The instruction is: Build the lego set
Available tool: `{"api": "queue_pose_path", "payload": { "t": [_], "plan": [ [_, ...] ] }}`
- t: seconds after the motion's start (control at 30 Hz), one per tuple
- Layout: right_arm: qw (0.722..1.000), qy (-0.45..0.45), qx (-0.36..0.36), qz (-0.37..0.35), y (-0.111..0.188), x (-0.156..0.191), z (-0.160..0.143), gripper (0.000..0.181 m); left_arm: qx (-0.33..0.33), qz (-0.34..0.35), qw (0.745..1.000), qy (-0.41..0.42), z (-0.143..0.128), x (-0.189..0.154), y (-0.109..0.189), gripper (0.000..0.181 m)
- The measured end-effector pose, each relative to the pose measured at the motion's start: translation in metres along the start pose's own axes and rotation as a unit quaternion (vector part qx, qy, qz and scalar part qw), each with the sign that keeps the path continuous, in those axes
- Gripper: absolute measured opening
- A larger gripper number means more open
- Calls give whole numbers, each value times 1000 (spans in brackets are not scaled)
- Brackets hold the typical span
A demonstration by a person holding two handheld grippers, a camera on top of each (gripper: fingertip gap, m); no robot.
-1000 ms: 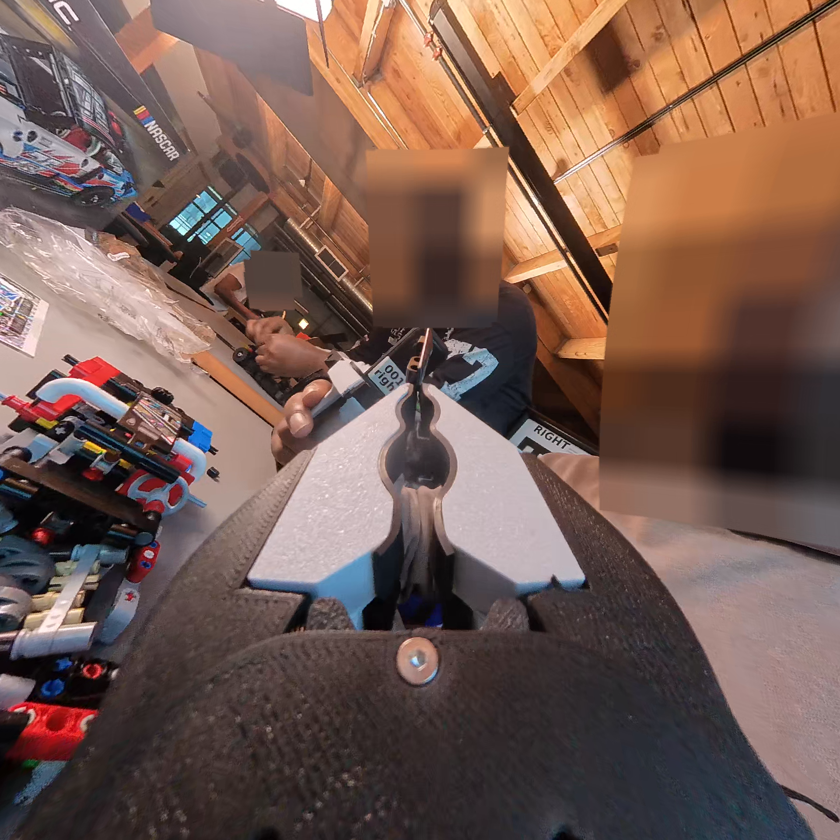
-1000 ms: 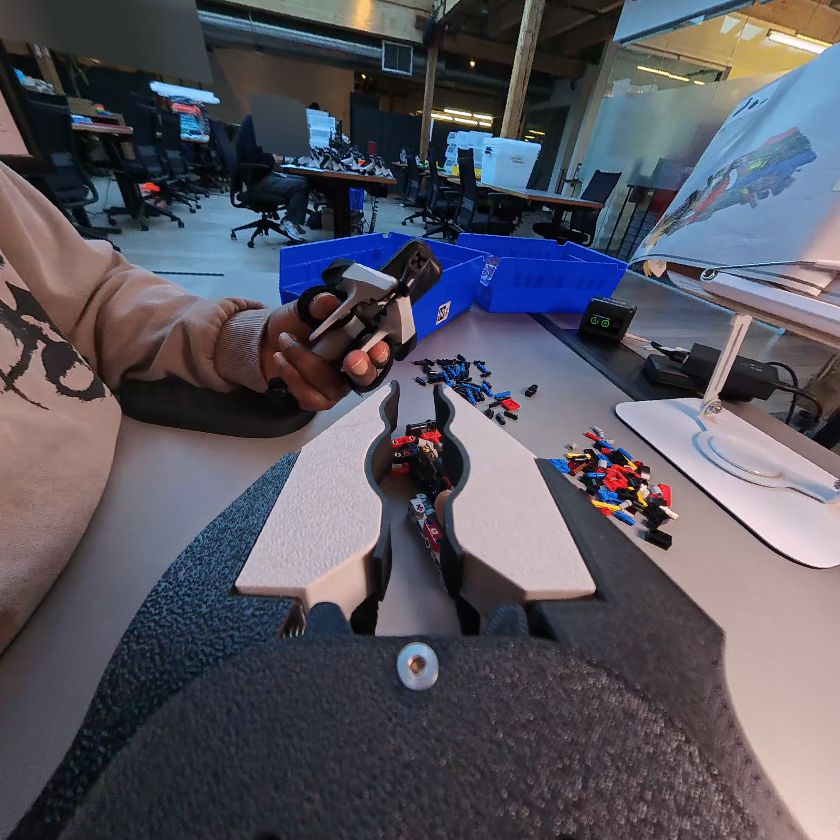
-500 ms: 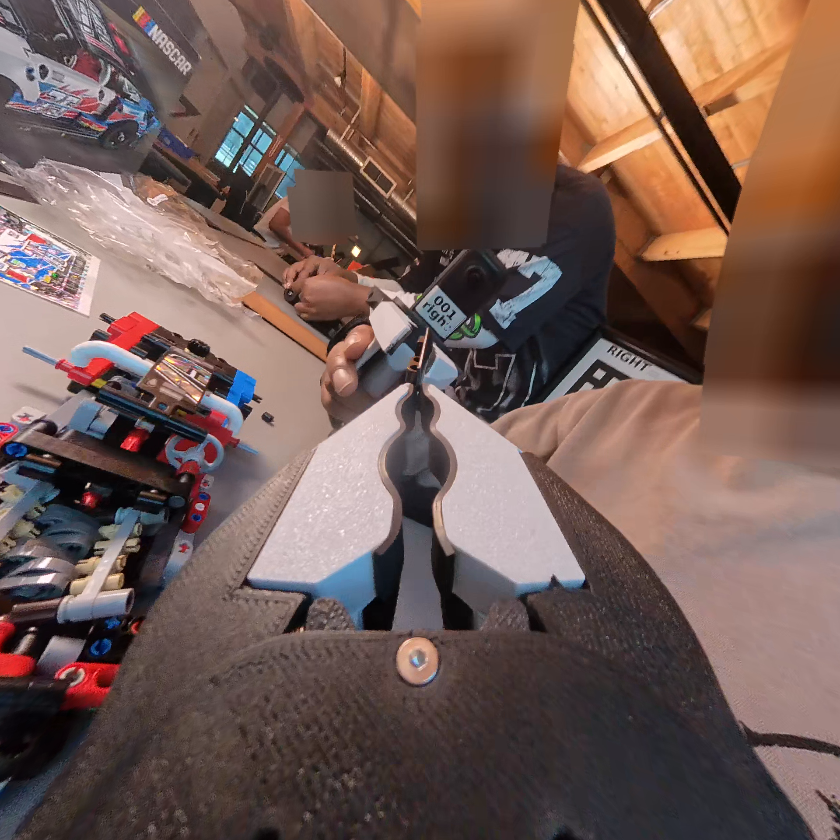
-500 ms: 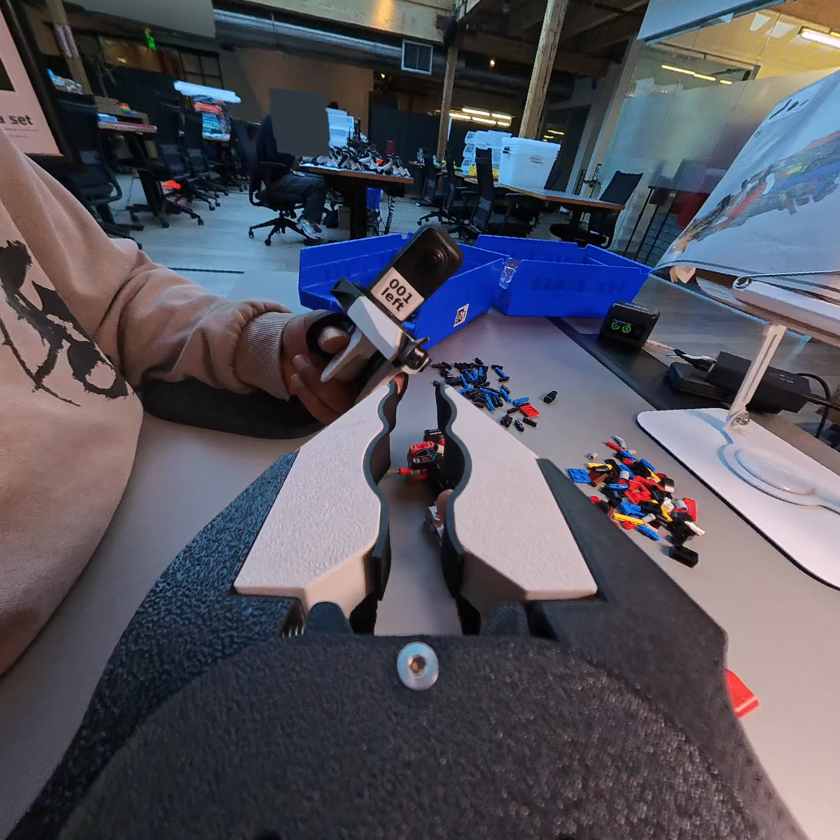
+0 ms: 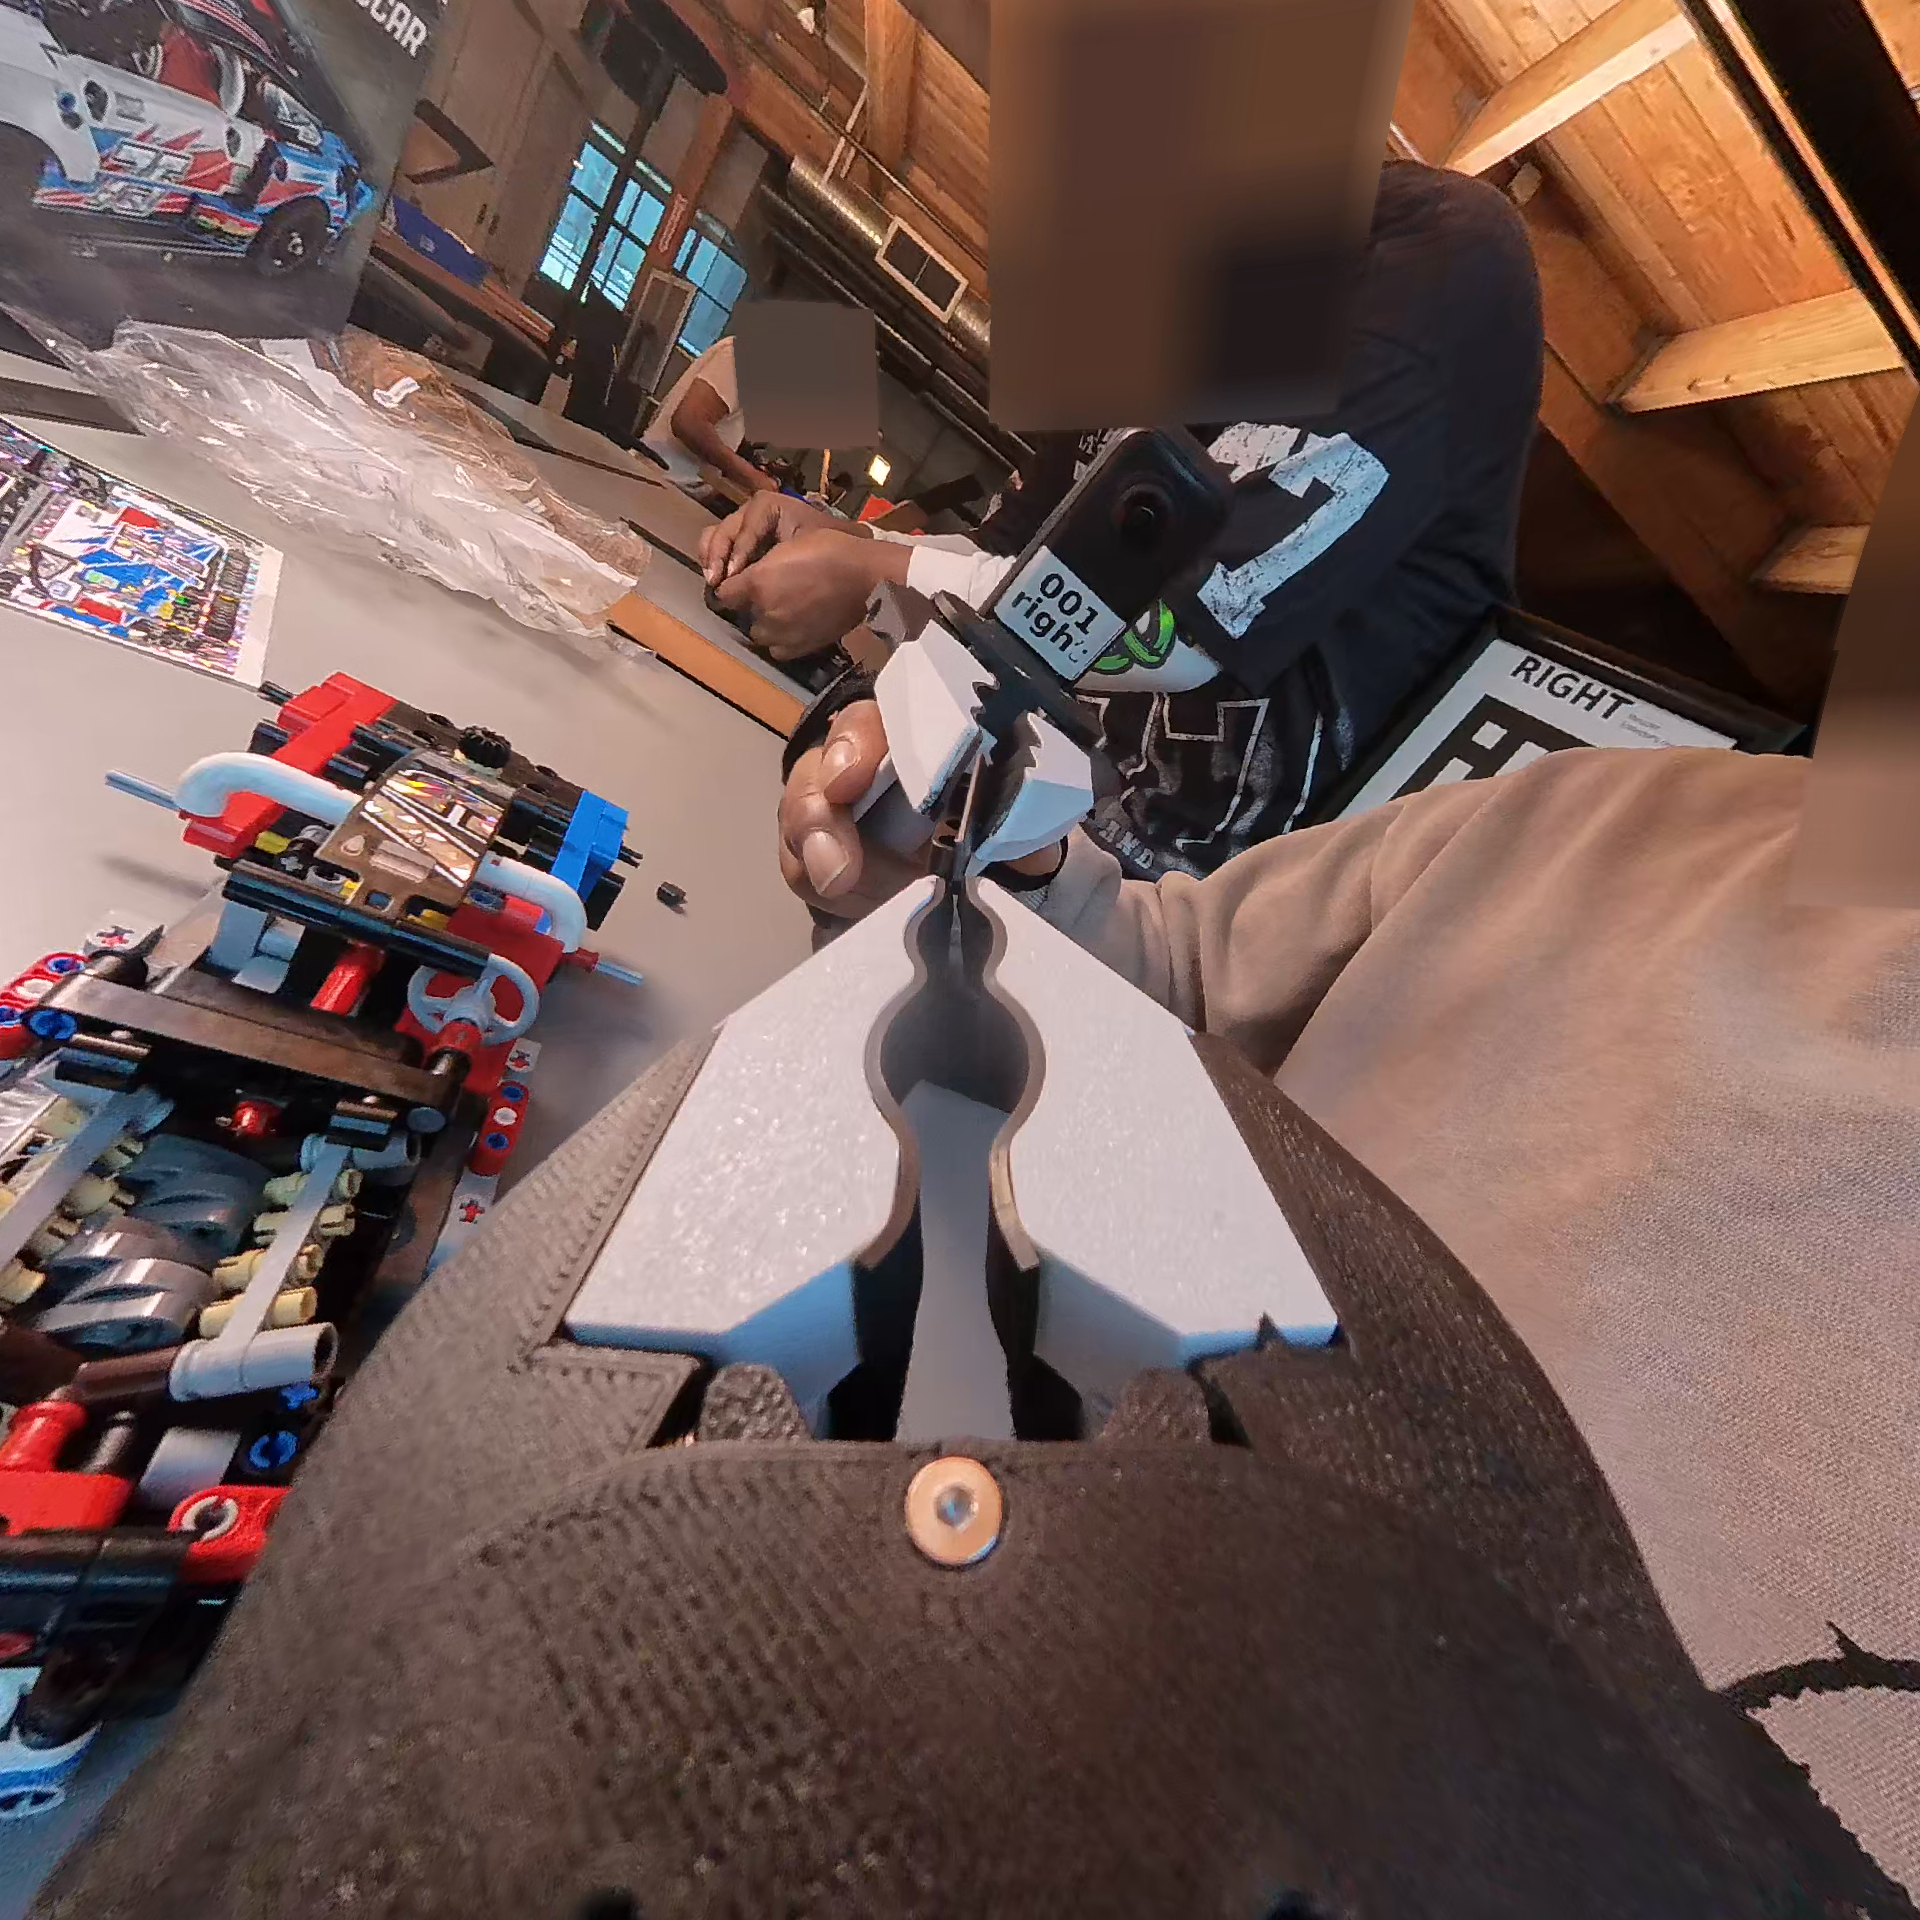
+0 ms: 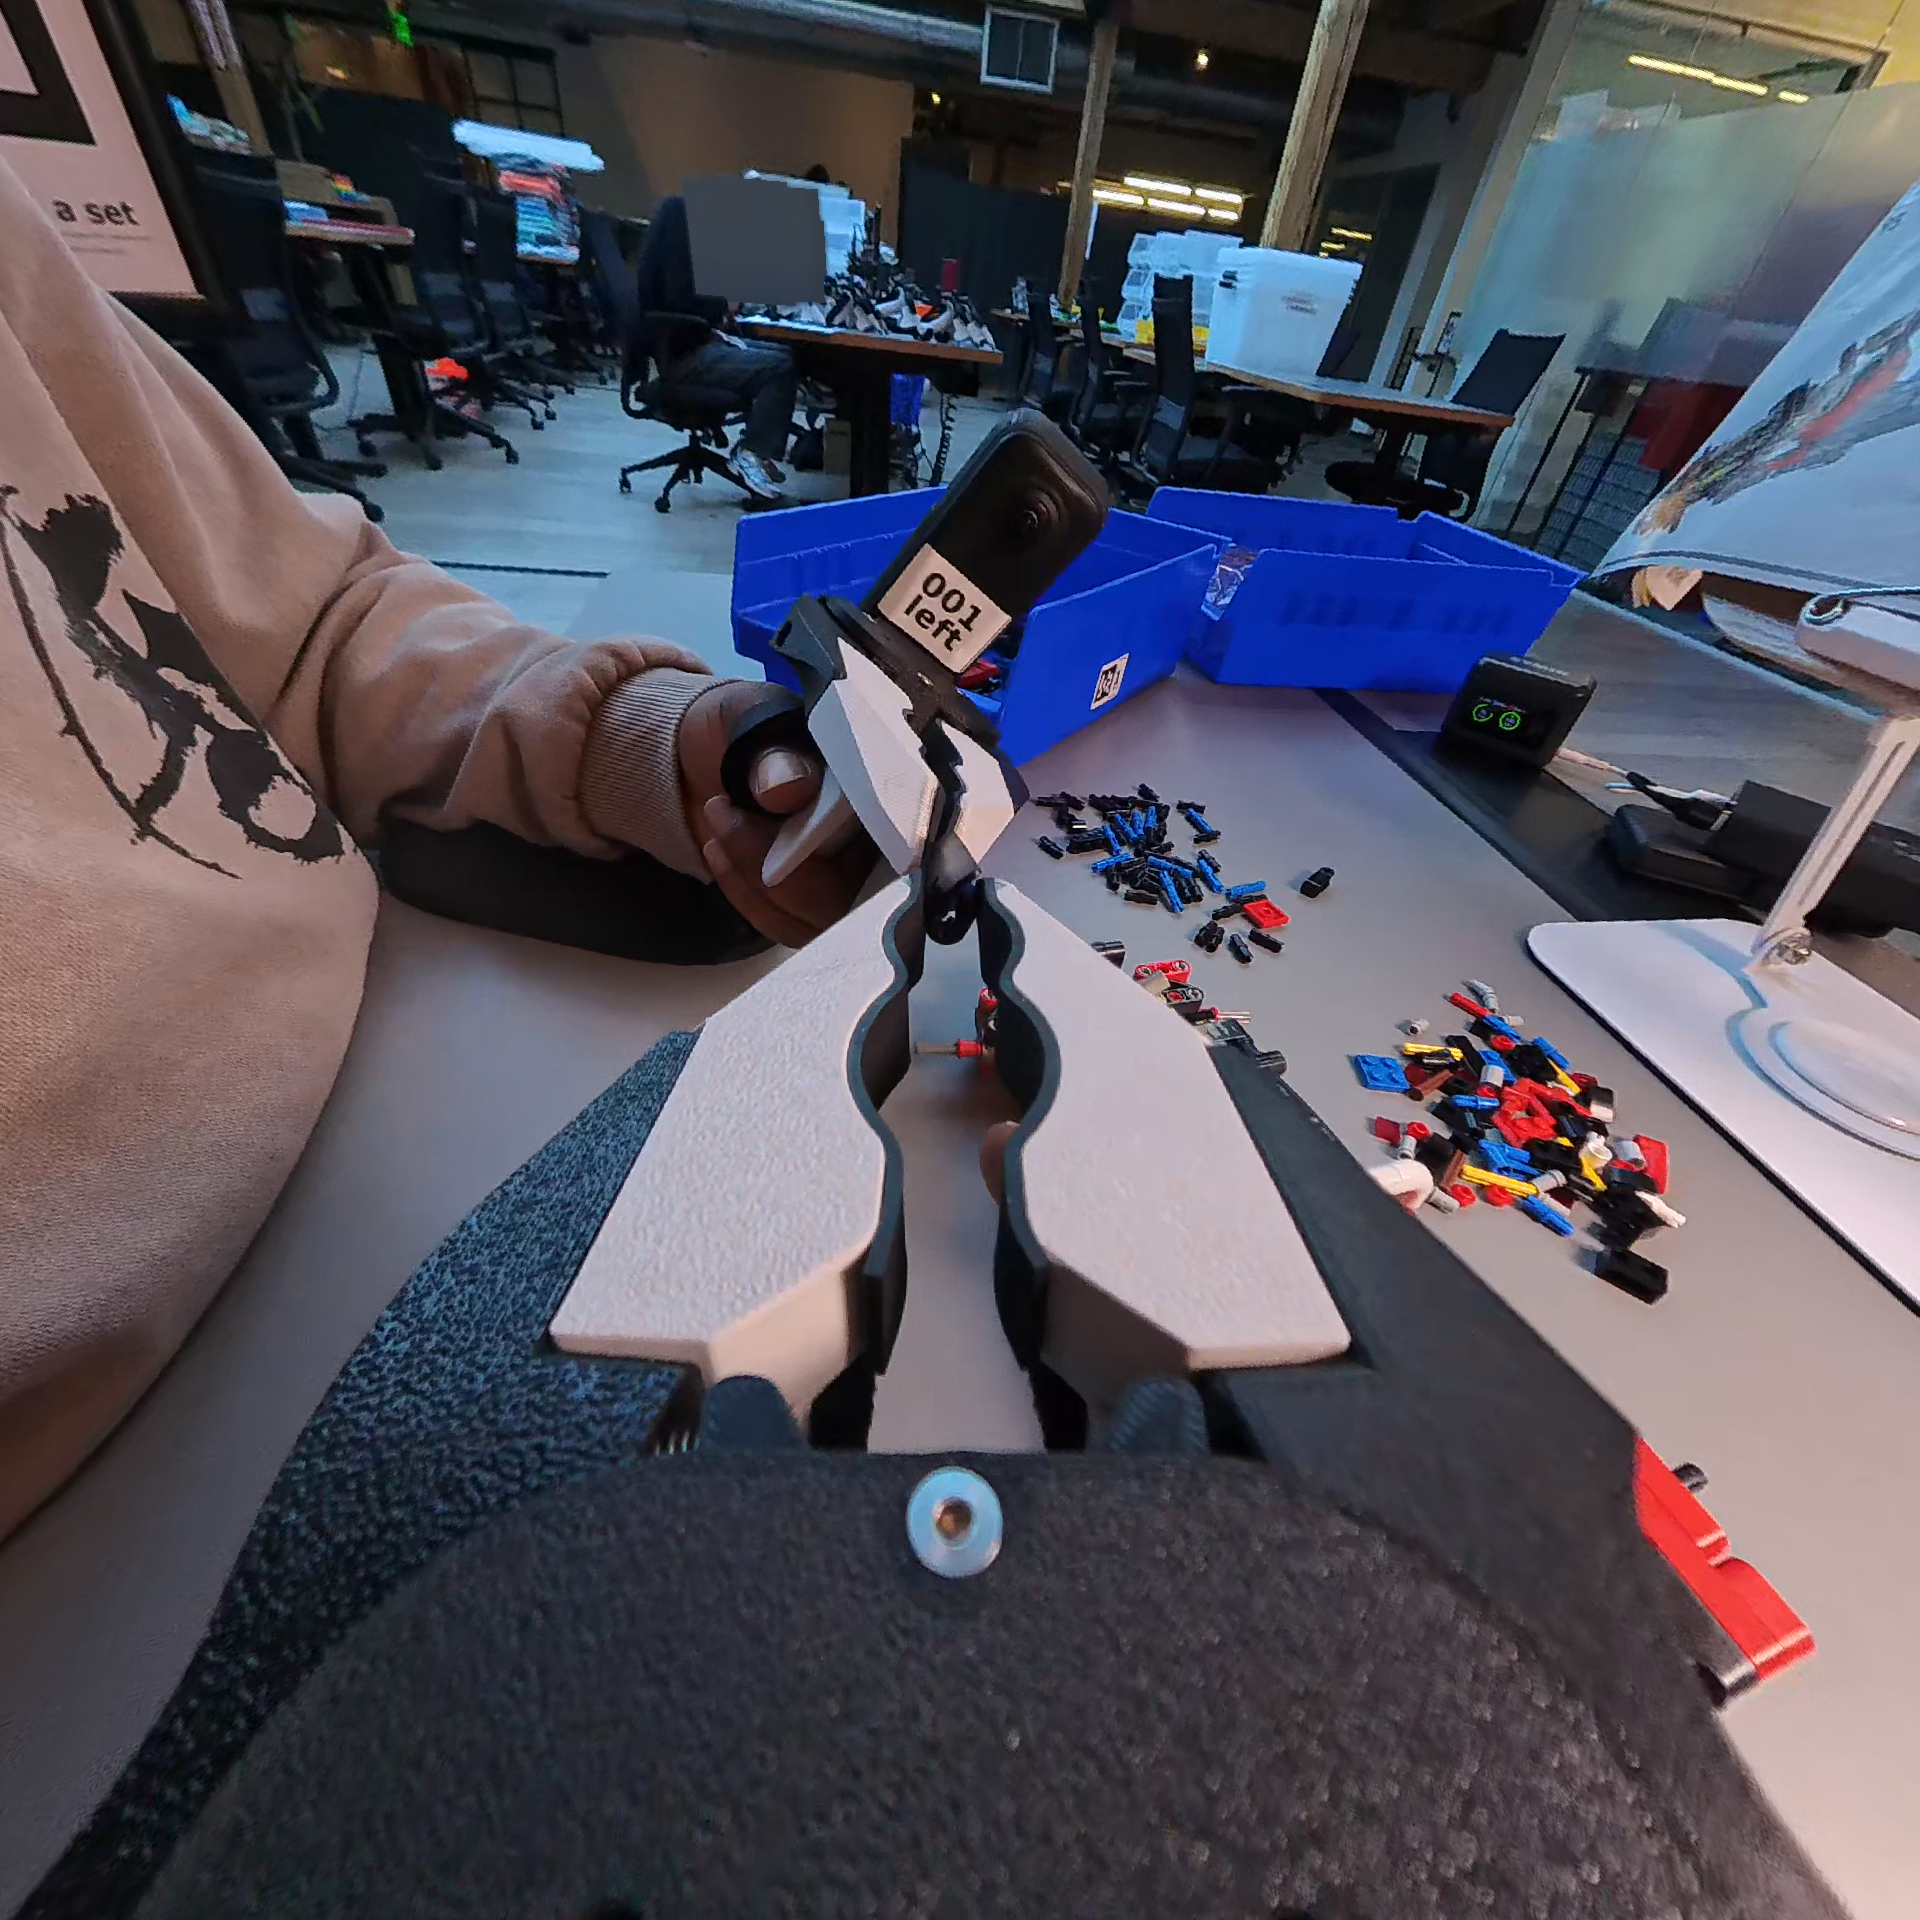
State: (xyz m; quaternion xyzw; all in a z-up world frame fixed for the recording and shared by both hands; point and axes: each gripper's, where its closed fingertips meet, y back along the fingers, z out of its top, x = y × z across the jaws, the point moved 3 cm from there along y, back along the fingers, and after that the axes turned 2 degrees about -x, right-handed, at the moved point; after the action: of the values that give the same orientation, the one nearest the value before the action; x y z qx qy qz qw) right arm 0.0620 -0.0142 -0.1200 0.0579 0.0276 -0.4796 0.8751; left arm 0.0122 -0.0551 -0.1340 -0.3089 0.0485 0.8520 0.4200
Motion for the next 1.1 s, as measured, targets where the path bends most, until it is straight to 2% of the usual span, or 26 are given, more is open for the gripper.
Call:
{"api": "queue_pose_path", "payload": {
  "t": [0.17,0.63,1.1],
  "plan": [
    [1000,-18,4,-5,-1,-4,-4,7,-11,9,1000,6,3,3,2,0],
    [997,-72,-4,-18,2,-18,-8,13,-49,20,994,99,9,17,10,0],
    [996,-85,5,-23,-4,-18,-11,7,-51,24,993,105,9,18,9,0]
  ]
}}
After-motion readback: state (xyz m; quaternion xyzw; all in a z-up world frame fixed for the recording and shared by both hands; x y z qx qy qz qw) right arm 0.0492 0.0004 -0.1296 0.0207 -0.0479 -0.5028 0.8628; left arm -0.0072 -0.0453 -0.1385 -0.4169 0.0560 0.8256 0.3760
